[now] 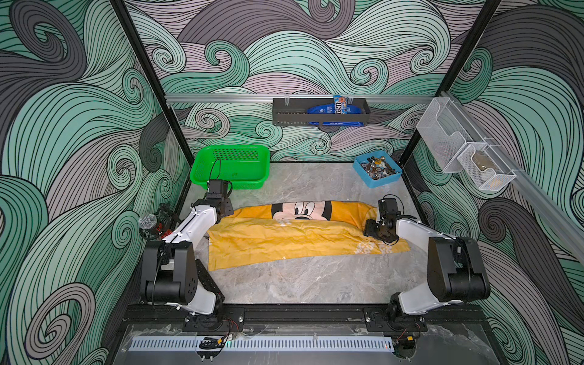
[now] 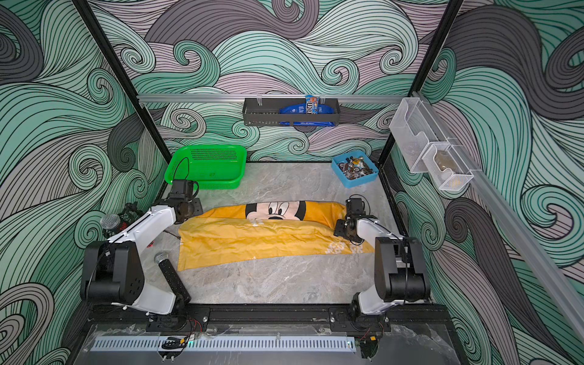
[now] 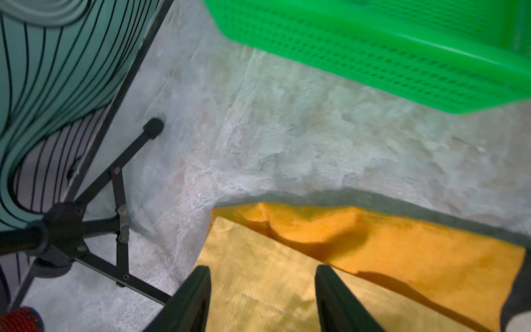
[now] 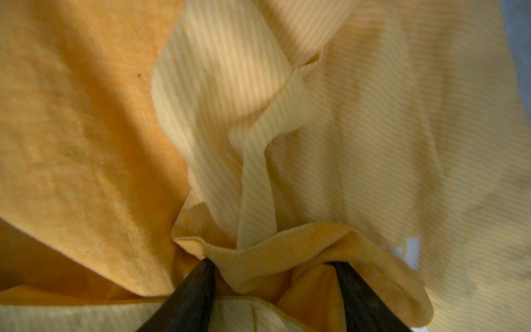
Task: Roll up the pillowcase
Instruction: Fold the pillowcase at the center of the board.
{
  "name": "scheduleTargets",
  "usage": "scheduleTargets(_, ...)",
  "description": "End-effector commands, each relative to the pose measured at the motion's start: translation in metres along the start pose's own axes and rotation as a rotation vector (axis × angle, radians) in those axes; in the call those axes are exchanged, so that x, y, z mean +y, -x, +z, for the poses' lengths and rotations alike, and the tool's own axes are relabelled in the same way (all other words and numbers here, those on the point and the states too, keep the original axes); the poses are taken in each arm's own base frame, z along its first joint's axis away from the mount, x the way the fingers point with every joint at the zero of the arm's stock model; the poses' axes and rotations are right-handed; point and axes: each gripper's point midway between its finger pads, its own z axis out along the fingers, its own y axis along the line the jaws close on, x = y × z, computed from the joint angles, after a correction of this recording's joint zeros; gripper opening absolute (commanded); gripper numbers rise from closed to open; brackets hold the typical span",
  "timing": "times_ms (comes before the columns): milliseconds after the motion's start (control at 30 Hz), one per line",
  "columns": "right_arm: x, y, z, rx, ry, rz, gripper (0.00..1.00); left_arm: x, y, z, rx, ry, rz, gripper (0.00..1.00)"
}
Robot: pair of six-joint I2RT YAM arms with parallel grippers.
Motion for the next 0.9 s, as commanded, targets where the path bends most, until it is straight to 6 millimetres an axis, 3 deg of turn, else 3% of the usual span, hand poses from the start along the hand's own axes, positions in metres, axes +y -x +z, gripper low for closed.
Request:
scheduleTargets(0,-0.005,-0.014,0.001,0.028,-0.020,0.019,0.66,0.002,0.004,0.010,0.044,-0.023,-0.185,0.62)
scheduleTargets(267,-0.008,-0.011,0.001,0.016,-0.033,0.021,0.66,0.018,-0.001,0.058,0.163,0.102,-0.380,0.62)
scheduleTargets(433,-0.007,-0.002,-0.003,-0.006,-0.025,0.022,0.67,0.017,-0.006,0.080,0.202,0.106,-0.427,0.61)
scheduleTargets(733,-0.008,0.011,-0.006,-0.030,-0.017,0.025,0.67,0.021,-0.023,0.079,0.242,0.132,-0.403,0.38)
scheduleTargets(867,-0.007,0.015,-0.007,-0.038,-0.019,0.023,0.67,0.029,-0.020,0.071,0.220,0.161,-0.384,0.33)
